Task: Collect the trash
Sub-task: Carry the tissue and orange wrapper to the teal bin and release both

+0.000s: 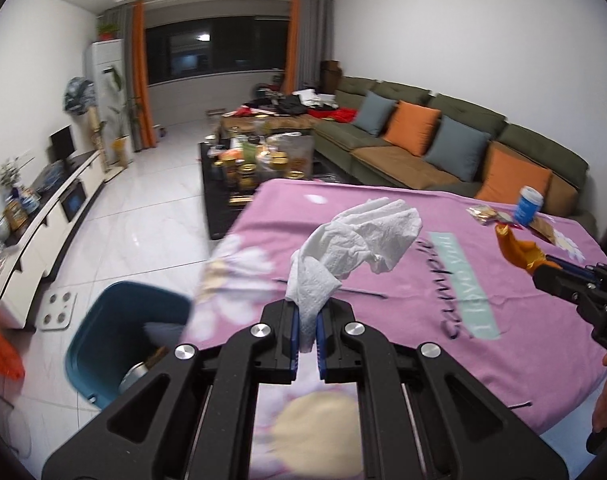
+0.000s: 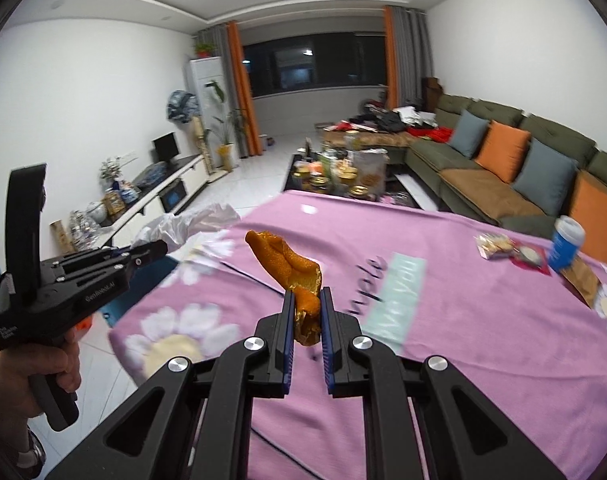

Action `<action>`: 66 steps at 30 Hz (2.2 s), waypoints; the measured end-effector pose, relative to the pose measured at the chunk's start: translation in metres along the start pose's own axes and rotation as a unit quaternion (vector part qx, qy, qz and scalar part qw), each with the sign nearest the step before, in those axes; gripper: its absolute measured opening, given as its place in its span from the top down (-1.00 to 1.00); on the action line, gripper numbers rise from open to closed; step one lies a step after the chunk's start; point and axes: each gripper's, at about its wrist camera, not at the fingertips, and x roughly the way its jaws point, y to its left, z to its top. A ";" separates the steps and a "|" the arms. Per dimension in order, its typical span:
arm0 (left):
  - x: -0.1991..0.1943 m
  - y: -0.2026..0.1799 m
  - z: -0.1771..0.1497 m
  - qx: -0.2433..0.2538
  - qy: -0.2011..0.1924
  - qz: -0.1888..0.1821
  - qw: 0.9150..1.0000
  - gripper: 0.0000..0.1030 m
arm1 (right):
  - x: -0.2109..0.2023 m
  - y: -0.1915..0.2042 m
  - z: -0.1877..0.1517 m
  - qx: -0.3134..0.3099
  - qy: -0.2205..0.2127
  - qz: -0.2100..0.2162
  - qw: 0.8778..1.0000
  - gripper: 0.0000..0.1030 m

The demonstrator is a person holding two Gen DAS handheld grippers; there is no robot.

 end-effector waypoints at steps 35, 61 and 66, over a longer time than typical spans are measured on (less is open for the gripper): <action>-0.042 0.192 -0.067 -0.133 0.026 0.140 0.981 0.87 | 0.134 0.177 0.047 -0.117 0.073 0.127 0.982 0.80; 0.064 0.216 -0.091 -0.165 0.102 0.143 0.971 0.87 | 0.262 0.225 0.040 -0.163 0.205 0.120 0.958 0.80; 0.086 0.220 -0.094 -0.167 0.114 0.142 0.969 0.87 | 0.280 0.234 0.035 -0.177 0.235 0.120 0.948 0.80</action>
